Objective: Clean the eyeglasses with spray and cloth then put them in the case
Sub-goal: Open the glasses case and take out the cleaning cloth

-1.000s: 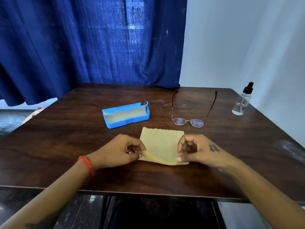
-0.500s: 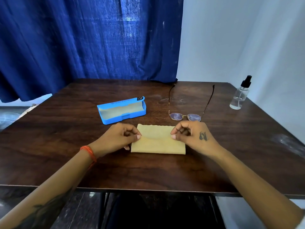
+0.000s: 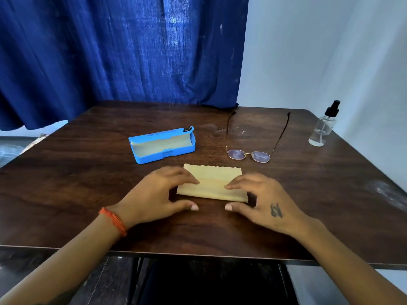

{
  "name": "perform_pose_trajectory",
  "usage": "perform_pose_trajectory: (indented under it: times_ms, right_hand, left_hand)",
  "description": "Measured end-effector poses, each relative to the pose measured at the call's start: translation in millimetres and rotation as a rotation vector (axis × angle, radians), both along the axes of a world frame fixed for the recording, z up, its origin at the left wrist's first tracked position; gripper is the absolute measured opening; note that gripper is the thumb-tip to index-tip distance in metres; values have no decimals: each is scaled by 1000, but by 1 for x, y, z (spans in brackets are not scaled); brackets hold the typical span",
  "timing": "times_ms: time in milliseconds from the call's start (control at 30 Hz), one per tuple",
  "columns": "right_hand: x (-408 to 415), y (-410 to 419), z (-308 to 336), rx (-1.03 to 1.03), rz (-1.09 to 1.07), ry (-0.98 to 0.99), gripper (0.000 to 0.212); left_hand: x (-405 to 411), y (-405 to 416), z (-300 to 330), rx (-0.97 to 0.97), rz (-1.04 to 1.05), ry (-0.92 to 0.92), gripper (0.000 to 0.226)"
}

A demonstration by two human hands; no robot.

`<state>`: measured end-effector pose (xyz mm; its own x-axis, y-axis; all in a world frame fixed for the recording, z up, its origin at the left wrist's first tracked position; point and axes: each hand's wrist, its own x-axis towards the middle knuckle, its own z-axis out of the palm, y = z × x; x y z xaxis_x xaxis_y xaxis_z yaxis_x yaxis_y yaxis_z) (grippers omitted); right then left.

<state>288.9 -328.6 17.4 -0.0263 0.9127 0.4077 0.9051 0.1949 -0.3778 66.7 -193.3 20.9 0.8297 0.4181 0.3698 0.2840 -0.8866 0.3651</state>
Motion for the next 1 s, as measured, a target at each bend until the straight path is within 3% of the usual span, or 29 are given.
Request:
perform_pose_trajectory:
  times_ms: [233,467,633,800,900,1000]
  right_hand:
    - [5,3,-4,-8,11,-96,7]
    - [15,25,9,-70,-50,162,9]
    - [21,46,9,-135,-125,187,13]
    - [23,52,5,-129,-166,175,12]
    - [21,47,2,-60,-219,95,15]
    - [20,38,-3,50,-178,-14,19]
  left_hand:
    - [1,-4,-4,23,47,-47,15]
    - [8,8,4,-408,183,-109,8]
    - [19,21,1,-497,260,-107,8]
    - [25,27,-3,-437,311,-118,7]
    - [25,27,-5,-189,361,-91,16]
    - [21,21,-5,-80,245,-156,24]
